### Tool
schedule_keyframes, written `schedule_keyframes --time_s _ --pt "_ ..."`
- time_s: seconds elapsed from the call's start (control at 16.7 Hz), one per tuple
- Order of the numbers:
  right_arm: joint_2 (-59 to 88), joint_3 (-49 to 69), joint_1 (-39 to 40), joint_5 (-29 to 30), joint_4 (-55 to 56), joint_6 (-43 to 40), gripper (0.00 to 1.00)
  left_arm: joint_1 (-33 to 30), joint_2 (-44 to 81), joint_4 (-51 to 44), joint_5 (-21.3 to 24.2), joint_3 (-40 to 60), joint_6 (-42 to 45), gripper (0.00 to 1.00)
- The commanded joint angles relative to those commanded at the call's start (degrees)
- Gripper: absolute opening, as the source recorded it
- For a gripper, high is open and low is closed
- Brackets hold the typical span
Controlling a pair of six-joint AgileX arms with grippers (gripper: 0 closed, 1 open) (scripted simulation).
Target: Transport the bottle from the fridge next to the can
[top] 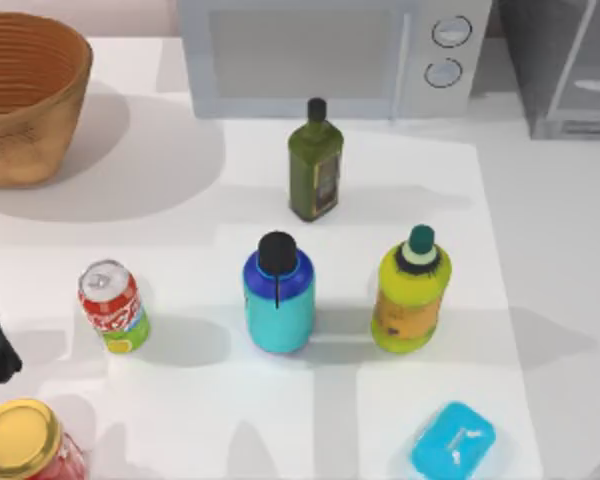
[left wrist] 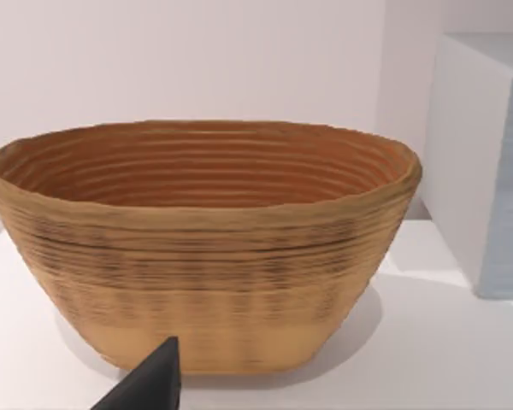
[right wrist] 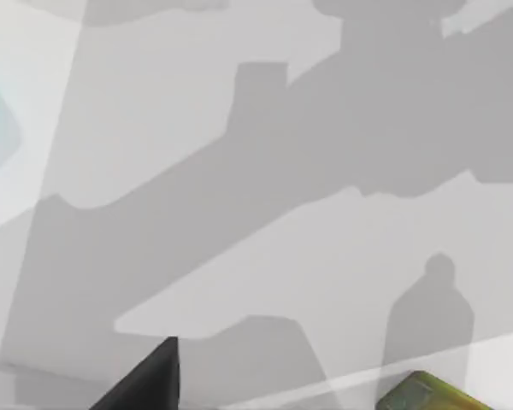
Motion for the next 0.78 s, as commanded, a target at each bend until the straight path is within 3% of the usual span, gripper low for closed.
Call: schedule_keyframes --time_s 0.42,0.6,0.78 --pt "41.53 11.63 -35.14 -17.88 2.53 -40.44 1.0 0.0 0.0 0.0 0.0 0.0 0.0 1.0" --pt "52.3 14.38 -45.07 -23.15 4.68 -51.09 1.0 0.0 0.0 0.0 0.0 0.0 0.0 1.0" --pt "57.85 15.66 -50.59 -26.05 6.33 -56.66 1.0 0.0 0.0 0.0 0.0 0.0 0.0 1.0"
